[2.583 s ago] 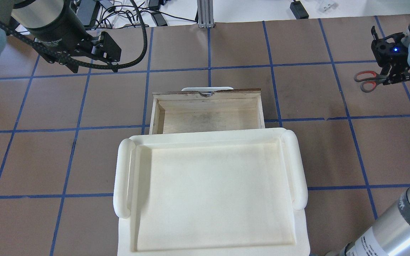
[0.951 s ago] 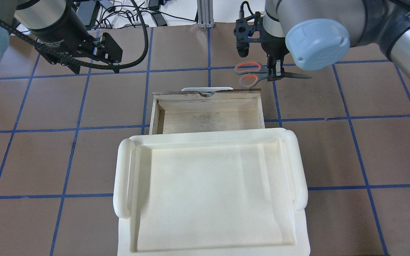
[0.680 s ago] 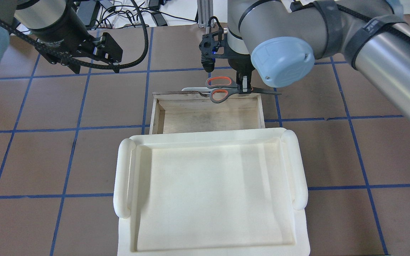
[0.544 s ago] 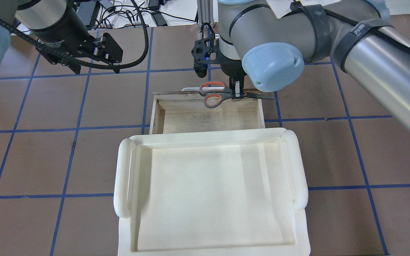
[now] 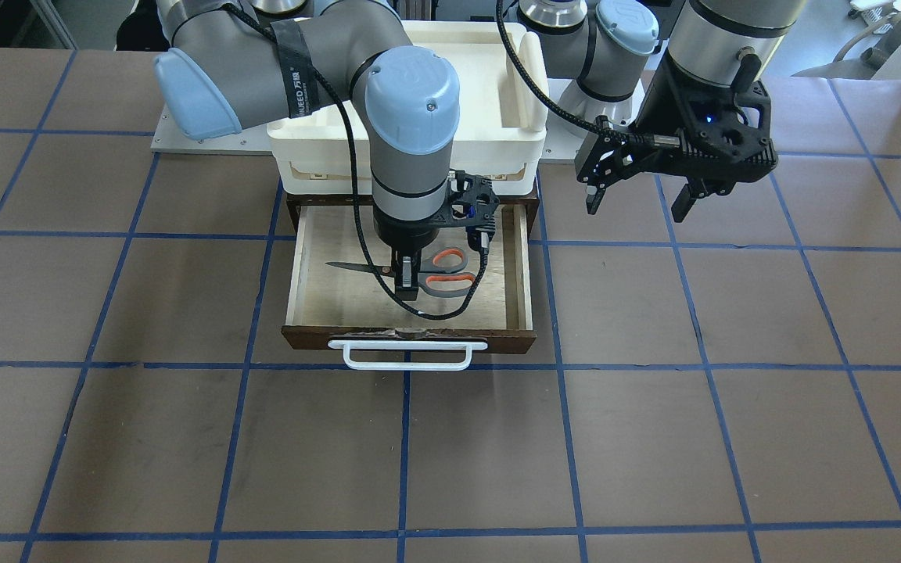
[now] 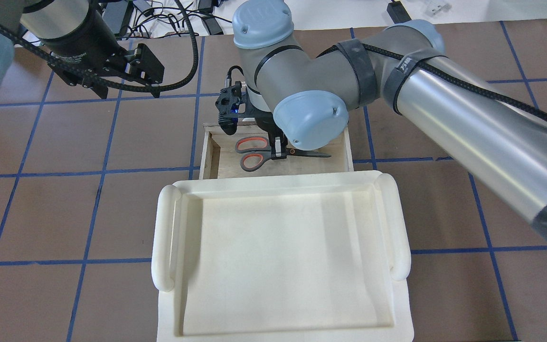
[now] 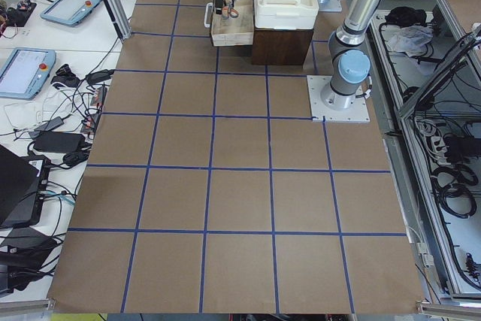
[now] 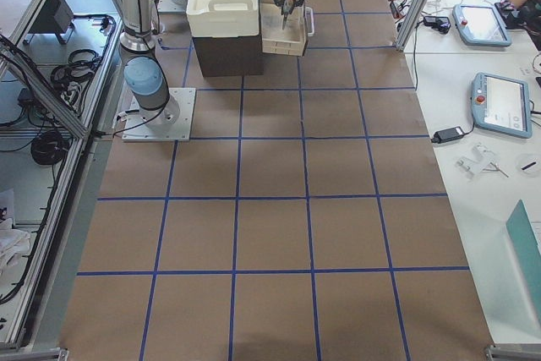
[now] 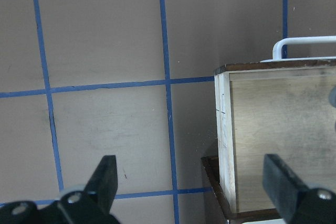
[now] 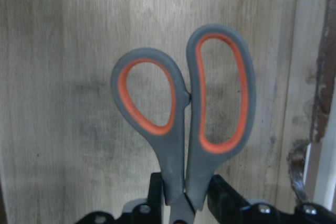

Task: Put scissors in drawer and close it
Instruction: 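Lower the scissors into the drawer and open the right gripper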

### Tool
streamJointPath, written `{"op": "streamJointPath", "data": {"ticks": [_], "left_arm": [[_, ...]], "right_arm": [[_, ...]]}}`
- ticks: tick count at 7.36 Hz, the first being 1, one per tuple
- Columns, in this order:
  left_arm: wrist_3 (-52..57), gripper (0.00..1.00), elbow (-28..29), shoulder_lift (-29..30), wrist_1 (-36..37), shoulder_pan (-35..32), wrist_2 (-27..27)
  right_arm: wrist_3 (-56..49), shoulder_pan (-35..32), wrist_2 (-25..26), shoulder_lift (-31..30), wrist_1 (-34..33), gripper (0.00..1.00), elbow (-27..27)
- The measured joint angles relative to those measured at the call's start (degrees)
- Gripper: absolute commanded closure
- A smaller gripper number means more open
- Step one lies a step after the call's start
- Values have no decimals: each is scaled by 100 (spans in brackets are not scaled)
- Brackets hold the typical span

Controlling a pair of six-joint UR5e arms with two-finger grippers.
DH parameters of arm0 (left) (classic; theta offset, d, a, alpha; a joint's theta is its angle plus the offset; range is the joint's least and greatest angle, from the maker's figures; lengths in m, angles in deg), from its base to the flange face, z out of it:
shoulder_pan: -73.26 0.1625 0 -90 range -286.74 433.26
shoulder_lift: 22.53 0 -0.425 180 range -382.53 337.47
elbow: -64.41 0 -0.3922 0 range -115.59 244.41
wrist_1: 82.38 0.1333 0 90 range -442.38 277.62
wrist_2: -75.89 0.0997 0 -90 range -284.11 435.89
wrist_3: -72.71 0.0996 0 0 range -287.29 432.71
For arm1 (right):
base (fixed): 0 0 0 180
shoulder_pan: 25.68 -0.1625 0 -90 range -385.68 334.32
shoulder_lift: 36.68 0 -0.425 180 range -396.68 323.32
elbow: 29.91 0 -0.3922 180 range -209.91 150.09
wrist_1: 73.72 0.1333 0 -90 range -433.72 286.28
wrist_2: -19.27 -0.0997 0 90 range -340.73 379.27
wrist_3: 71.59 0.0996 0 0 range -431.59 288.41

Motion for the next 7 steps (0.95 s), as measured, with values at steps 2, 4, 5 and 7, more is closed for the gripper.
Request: {"op": "streamJointPath", "data": {"ticks": [2,4,5,7], "left_arm": [[-2,0,-1,10,0,-2,5],[-2,0,-5,31,0,-2,12],[-2,0,-3,34,1,-2,14],[-2,0,0,44,7,-2,15]], "right_arm": [[14,-37,41,72,0,32,2],[30,-39,16,68,-12,0,5],[100,-32,-5,54,-34,0,10],[1144,112,7,-132,-68,0,36]]}}
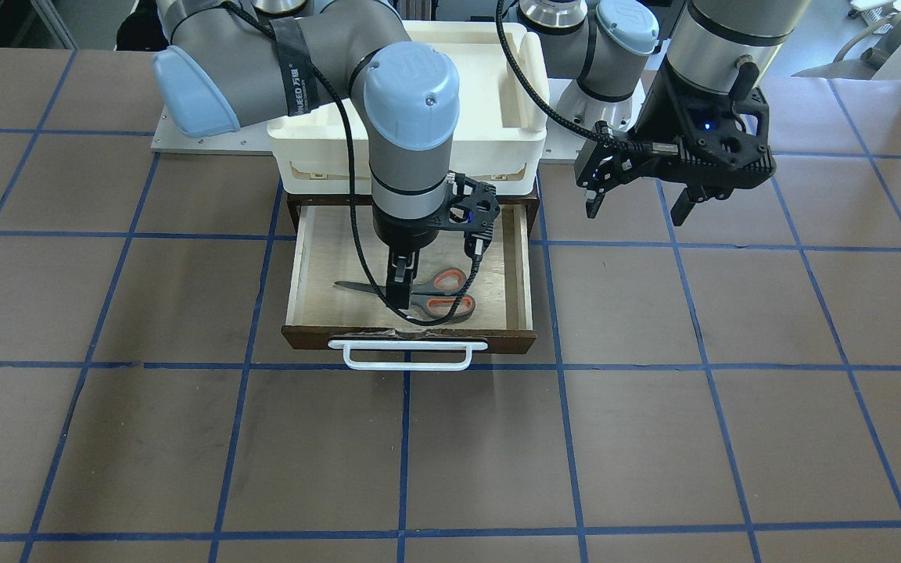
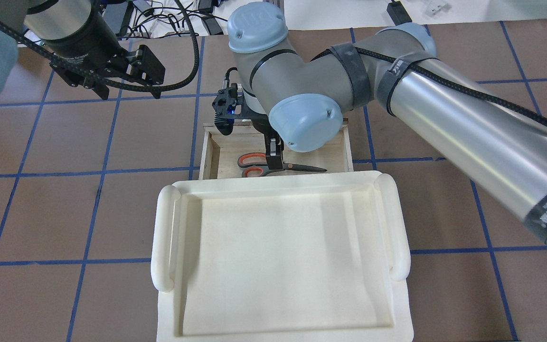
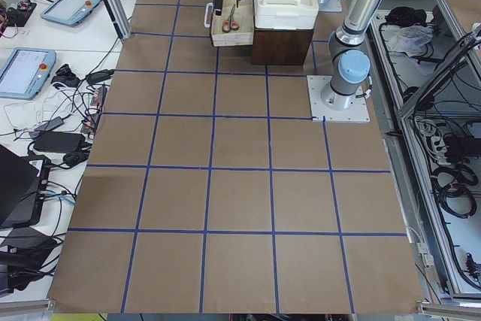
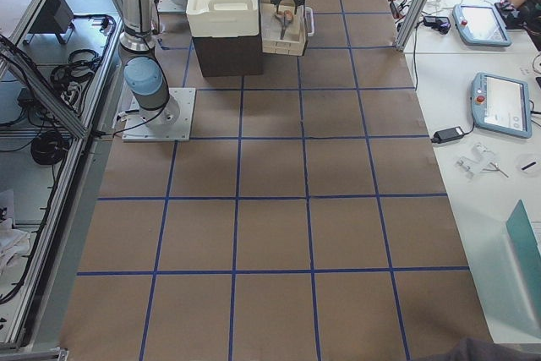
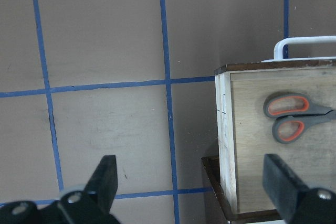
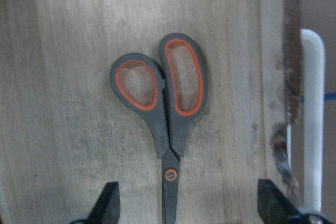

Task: Put scissors in drawer and close it
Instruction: 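Lower the scissors into the drawer and open the right gripper, then raise the right gripper out of the drawer and withdraw it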

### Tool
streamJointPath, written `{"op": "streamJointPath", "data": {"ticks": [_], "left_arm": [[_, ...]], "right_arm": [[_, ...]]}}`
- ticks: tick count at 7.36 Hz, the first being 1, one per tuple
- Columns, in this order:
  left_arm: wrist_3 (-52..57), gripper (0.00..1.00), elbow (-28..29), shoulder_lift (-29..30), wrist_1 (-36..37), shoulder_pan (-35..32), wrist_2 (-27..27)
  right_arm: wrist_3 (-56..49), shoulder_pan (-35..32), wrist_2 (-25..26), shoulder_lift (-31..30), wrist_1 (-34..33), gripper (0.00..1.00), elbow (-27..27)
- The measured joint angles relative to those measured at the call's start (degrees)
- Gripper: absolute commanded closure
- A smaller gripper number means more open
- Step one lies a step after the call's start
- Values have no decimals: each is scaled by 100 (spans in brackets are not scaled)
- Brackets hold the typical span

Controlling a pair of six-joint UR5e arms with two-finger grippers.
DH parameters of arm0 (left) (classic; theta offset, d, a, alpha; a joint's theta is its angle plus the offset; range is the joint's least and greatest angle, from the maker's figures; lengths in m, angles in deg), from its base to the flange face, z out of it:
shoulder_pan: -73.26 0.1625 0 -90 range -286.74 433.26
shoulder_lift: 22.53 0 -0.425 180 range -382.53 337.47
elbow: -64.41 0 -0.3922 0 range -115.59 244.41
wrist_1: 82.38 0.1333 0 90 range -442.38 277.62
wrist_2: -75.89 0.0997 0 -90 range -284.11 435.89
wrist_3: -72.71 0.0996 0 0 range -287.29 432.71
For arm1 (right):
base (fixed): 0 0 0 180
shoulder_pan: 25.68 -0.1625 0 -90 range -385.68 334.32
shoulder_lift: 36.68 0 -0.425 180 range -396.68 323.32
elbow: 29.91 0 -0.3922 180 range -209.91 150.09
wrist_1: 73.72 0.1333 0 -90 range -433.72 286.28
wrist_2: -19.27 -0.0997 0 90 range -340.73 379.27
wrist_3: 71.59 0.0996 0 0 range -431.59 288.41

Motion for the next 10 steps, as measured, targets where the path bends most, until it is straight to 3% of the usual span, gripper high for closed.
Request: {"op": "streamJointPath", "data": {"ticks": [3,10], "left_arm": [[0,0,-1,0,1,0,0],[-4,0,-19,149,17,-64,-105]], "right_arm": [[2293,533,-29,-465,82,0,-20],[4145,722,-106,-629,-21,0,-44]]}}
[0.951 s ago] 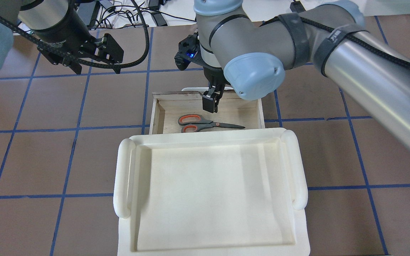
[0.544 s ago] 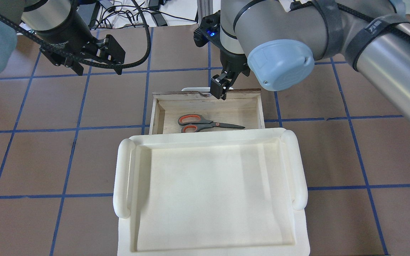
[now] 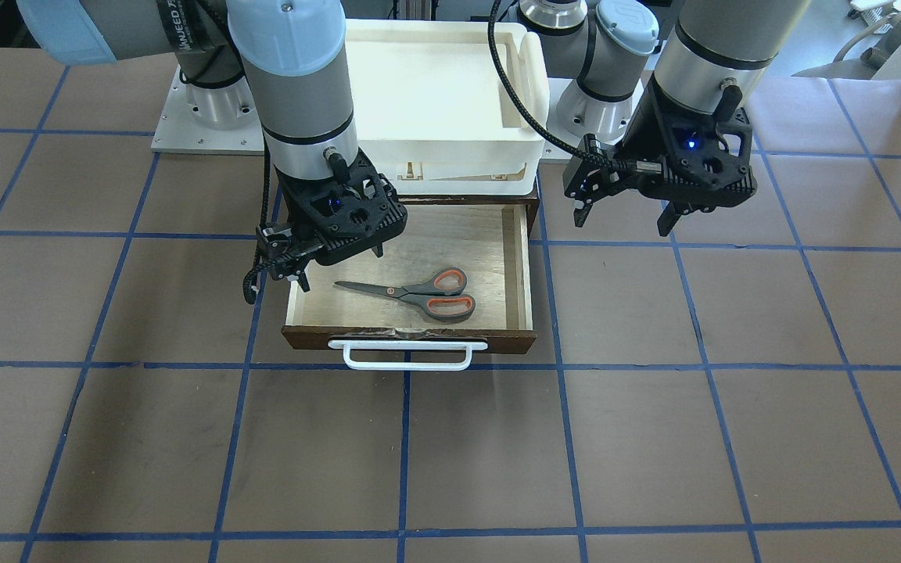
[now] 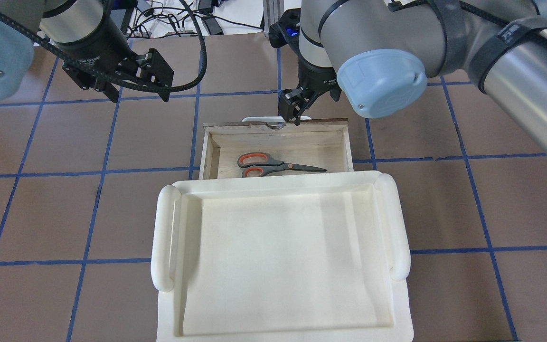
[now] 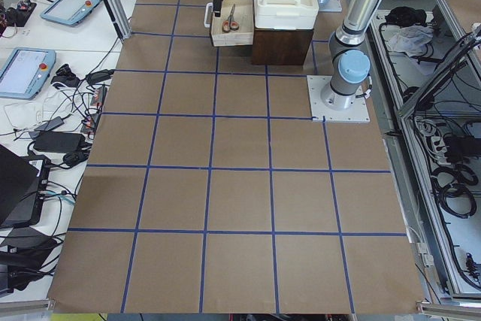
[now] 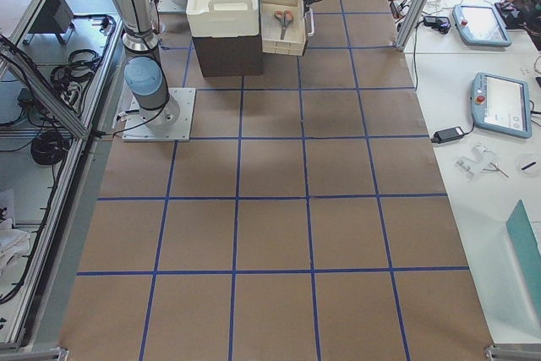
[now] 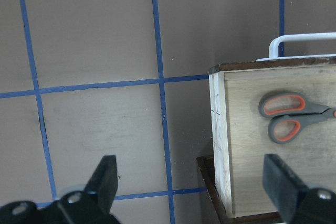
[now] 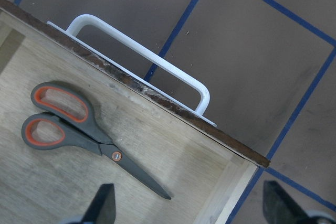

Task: Put scissors in drawer and close it
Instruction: 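Raise the right gripper out of the drawer and withdraw it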

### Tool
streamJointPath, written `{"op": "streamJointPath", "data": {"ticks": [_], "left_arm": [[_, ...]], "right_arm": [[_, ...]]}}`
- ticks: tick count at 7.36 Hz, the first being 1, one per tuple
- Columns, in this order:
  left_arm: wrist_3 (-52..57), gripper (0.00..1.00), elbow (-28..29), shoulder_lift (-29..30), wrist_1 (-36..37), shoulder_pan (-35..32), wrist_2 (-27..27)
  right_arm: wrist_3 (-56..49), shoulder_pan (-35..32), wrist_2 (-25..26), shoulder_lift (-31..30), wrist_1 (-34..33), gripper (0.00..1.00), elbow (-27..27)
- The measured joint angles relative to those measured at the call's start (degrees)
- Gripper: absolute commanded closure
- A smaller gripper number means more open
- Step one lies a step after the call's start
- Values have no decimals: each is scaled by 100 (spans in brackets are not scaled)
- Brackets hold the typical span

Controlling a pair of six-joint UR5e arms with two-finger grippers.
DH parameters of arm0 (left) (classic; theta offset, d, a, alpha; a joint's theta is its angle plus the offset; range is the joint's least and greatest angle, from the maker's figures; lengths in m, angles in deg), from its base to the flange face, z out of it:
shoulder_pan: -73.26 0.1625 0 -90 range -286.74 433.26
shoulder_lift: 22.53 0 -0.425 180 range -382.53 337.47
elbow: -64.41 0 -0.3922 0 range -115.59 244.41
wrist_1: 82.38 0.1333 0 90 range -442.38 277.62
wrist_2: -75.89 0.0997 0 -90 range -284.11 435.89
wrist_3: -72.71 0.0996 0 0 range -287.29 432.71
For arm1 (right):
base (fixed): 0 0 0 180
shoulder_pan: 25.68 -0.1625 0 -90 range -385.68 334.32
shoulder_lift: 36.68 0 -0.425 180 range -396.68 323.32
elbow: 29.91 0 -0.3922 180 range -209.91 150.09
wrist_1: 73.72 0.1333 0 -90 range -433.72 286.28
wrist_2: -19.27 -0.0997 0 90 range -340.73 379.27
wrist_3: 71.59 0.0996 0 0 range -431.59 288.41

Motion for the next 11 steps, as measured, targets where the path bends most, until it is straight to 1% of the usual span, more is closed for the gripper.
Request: {"op": "streamJointPath", "data": {"ticks": [2,9,11], "left_arm": [[-71,0,-86,2,5,-5,-12],[-260,0,-116,29,-1,-24,-46],[-258,0,-6,172,96,-175,-225]], "right_arm": [[270,2,4,-2,45,0,-4],[331,-16,99,-91,-7,0,-26],[336,13,109,-133,3,0,-30]]}}
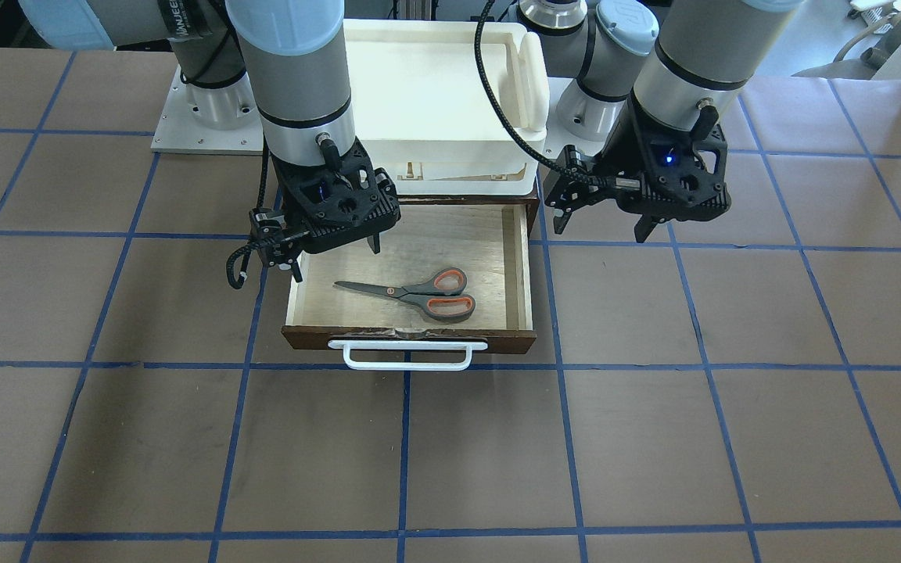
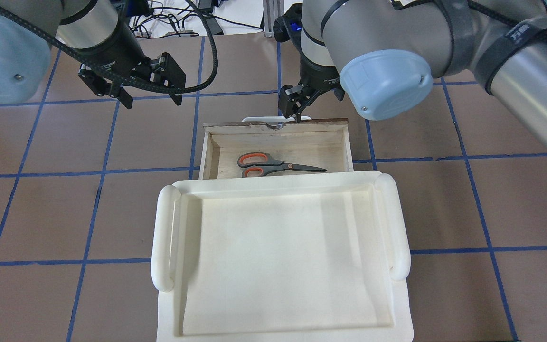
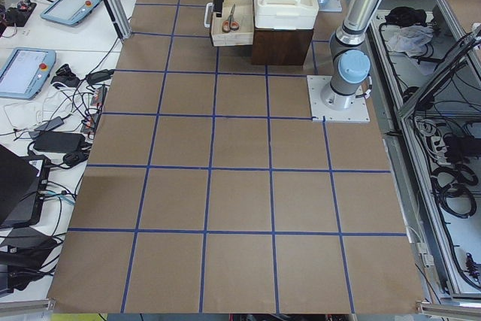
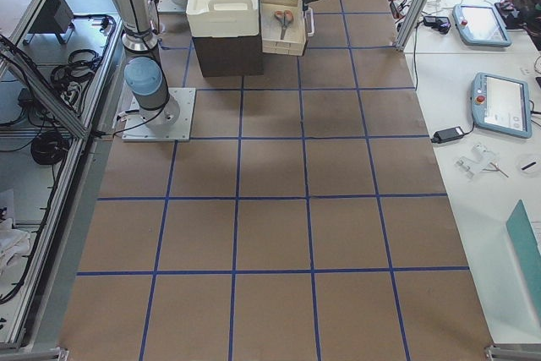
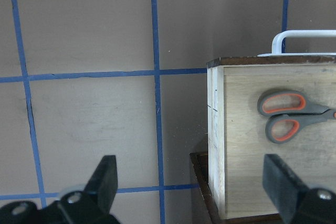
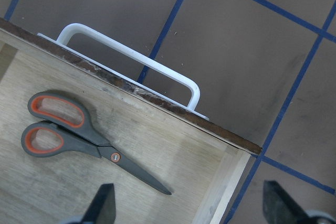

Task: Put scissors in drawer and close it
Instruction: 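Raise the right gripper out of the drawer and withdraw it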

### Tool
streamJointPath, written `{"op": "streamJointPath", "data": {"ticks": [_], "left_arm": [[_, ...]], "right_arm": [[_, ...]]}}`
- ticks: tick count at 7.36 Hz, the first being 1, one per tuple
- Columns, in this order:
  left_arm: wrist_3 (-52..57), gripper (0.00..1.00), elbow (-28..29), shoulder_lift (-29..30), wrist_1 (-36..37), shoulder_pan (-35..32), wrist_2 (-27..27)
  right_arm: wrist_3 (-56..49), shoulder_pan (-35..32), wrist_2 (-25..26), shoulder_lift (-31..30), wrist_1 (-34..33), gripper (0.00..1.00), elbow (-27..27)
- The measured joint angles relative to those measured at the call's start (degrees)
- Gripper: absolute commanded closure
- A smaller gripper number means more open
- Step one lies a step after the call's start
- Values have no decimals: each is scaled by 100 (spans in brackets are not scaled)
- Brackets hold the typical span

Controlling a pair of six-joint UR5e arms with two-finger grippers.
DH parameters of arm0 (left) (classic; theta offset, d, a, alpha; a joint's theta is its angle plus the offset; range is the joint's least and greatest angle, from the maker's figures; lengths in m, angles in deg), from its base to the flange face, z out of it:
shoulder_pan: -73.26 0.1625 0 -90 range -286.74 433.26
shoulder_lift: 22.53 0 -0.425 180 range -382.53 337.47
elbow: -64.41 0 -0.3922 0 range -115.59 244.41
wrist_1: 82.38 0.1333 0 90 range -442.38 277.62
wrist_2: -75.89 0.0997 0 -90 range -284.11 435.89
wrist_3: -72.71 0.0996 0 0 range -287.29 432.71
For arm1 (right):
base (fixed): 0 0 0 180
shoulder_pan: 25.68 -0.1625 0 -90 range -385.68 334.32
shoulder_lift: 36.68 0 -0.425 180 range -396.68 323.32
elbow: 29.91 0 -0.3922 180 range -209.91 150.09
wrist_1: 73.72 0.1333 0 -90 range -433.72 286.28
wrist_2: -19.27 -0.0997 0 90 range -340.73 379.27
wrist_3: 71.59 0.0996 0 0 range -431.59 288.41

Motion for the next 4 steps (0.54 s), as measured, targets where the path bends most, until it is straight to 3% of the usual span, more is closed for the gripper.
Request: {"op": "streamJointPath", "data": {"ticks": [4], "left_arm": [[-192,0,440,685,337,-400,21]], "right_arm": [[214,594,19,-201,463,0,-13]]}}
